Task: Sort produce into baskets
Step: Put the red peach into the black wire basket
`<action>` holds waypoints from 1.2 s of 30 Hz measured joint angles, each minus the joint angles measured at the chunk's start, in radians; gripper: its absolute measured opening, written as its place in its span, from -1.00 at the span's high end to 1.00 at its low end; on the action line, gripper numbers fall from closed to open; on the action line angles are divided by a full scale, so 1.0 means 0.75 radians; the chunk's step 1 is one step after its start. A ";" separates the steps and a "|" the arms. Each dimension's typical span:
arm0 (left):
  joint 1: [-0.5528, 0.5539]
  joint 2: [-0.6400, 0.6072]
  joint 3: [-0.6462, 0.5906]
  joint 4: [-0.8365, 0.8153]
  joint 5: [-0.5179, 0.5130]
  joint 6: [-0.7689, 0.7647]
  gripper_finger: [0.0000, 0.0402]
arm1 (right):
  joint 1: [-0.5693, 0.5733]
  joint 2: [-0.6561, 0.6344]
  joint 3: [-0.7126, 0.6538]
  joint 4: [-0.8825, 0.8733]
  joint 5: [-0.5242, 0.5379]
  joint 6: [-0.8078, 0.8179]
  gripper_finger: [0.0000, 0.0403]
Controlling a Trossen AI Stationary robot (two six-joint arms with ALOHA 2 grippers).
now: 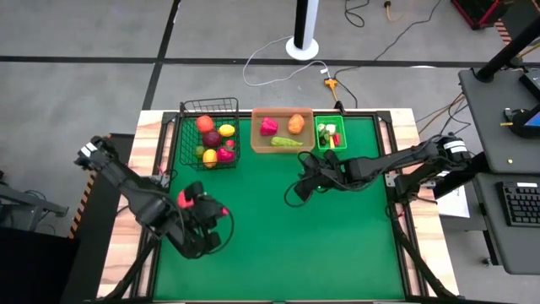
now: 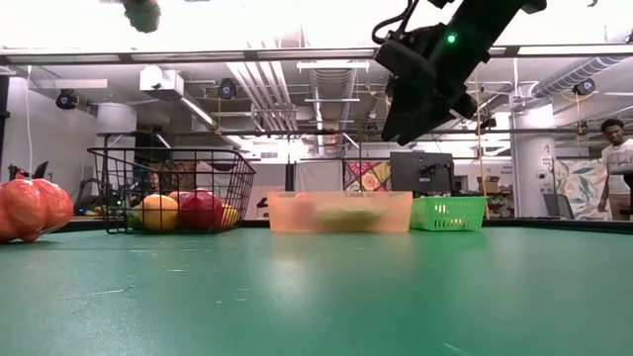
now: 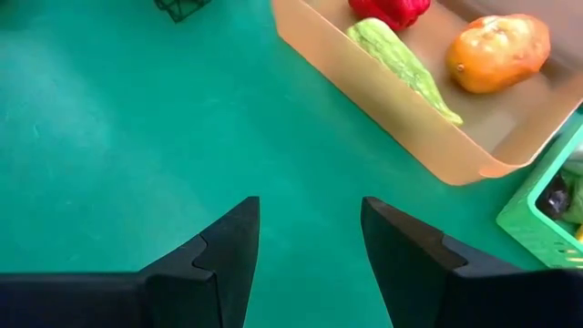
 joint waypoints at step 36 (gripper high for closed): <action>1.877 -0.101 -0.238 0.307 0.888 1.321 0.76 | 0.085 0.000 0.000 0.003 -0.236 0.049 0.08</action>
